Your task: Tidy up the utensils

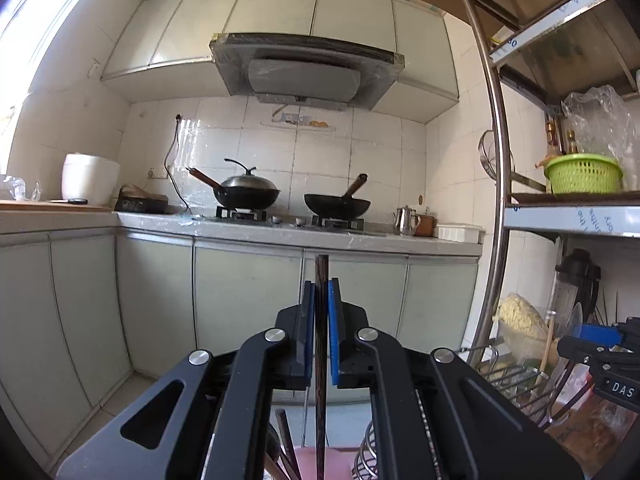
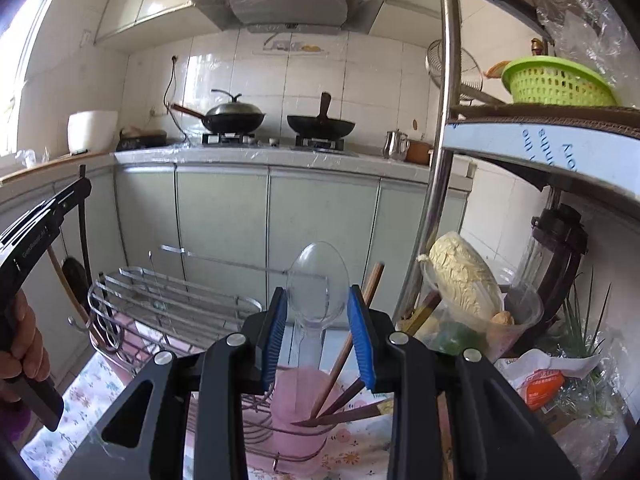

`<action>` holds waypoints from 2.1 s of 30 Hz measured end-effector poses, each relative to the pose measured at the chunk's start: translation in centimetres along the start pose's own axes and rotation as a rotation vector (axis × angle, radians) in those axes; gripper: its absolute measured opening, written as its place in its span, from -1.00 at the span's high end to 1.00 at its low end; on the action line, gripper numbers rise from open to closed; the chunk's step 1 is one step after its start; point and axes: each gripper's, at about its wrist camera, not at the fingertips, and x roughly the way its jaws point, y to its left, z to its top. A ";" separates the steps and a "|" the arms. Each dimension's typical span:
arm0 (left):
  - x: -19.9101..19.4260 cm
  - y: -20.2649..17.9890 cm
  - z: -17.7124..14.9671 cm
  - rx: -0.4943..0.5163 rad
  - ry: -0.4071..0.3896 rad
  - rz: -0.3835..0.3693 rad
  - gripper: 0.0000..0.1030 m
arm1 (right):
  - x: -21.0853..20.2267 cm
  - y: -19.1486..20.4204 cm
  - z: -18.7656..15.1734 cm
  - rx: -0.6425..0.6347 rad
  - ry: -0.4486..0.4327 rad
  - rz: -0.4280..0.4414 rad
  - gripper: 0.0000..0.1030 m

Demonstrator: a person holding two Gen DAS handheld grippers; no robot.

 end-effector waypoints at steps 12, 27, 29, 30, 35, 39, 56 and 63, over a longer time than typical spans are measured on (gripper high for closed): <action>-0.8 0.6 -3.0 -0.007 0.094 -0.021 0.89 | 0.5 1.0 0.0 -0.077 0.067 -0.009 0.35; -3.3 0.3 -1.3 0.026 0.102 -0.032 0.37 | -2.4 -0.1 2.2 -0.003 0.048 0.063 0.33; -4.1 0.1 -0.5 0.031 0.087 -0.040 0.35 | -3.3 -0.7 2.7 0.023 0.031 0.078 0.33; -4.4 0.0 -0.2 0.035 0.083 -0.042 0.33 | -3.8 -1.1 3.0 0.041 0.021 0.087 0.33; -6.4 -0.6 1.0 0.047 0.073 -0.065 0.16 | -6.2 -2.7 3.5 0.108 -0.018 0.105 0.33; -8.1 -1.0 1.2 0.059 0.071 -0.073 0.14 | -7.9 -3.8 2.5 0.150 -0.051 0.093 0.33; -9.2 -1.6 -3.5 0.005 0.304 -0.065 0.13 | -8.6 -2.8 -6.9 0.242 0.060 0.118 0.35; -9.3 -1.7 -4.9 -0.025 0.376 -0.045 0.13 | -7.5 0.5 -8.8 0.215 0.069 0.142 0.33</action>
